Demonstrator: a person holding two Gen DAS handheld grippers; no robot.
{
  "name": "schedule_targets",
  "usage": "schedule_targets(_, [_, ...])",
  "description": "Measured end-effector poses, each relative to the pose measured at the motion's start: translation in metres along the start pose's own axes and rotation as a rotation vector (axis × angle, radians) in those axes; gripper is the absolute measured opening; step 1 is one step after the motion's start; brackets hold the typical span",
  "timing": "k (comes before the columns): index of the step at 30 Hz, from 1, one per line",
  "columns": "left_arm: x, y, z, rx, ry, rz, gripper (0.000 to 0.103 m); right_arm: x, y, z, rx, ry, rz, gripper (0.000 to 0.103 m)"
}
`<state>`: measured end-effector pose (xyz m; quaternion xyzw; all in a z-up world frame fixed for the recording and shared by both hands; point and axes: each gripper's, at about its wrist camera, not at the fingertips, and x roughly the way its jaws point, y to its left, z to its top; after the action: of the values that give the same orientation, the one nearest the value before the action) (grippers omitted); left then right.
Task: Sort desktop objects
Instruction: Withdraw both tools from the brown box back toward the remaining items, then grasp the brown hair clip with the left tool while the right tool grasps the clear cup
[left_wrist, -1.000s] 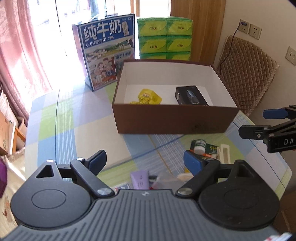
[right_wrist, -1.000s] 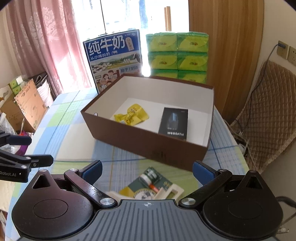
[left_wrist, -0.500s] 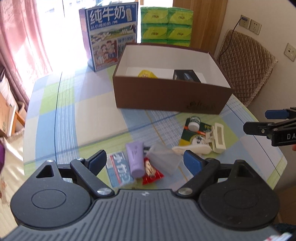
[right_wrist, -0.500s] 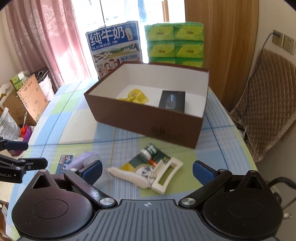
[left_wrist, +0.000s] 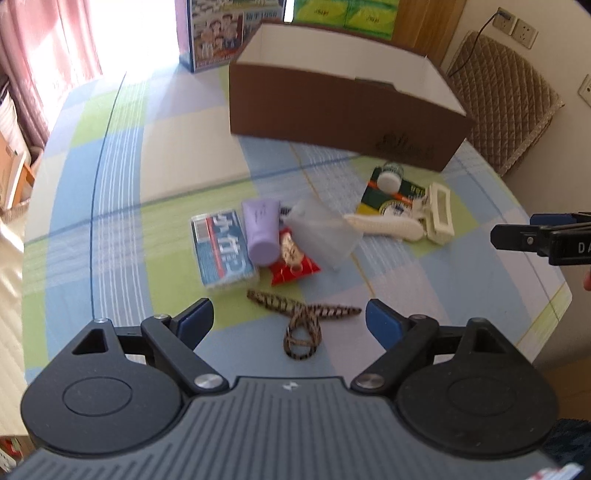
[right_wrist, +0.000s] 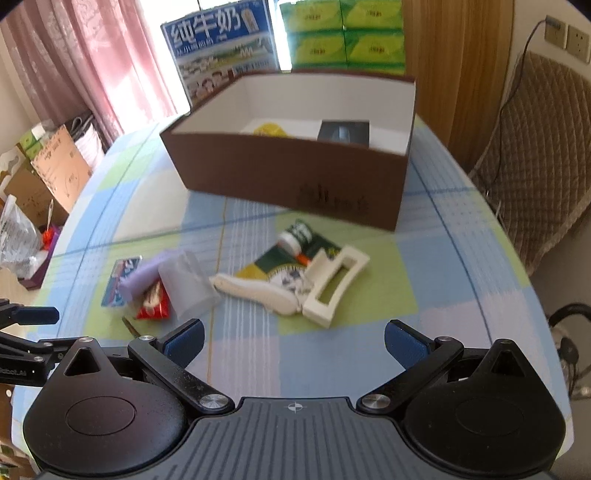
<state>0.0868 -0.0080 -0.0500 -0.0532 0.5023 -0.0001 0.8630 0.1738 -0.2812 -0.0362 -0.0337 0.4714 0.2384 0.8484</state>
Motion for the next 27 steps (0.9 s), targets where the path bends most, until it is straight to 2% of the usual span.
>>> schedule_targets(8, [0.023, 0.002, -0.007, -0.063, 0.029, 0.010, 0.082, 0.012, -0.015, -0.010, 0.036, 0.050, -0.012, 0.101])
schedule_targets(12, [0.034, -0.005, -0.007, -0.042, 0.034, 0.005, 0.081, 0.015, -0.021, -0.010, 0.046, 0.057, -0.017, 0.101])
schedule_targets(21, [0.068, -0.021, -0.012, 0.085, 0.077, 0.012, 0.060, 0.018, -0.034, -0.012, 0.072, 0.073, -0.024, 0.101])
schedule_targets(27, [0.080, -0.027, -0.016, 0.131, 0.094, 0.010, 0.040, 0.020, -0.038, -0.012, 0.078, 0.084, -0.019, 0.101])
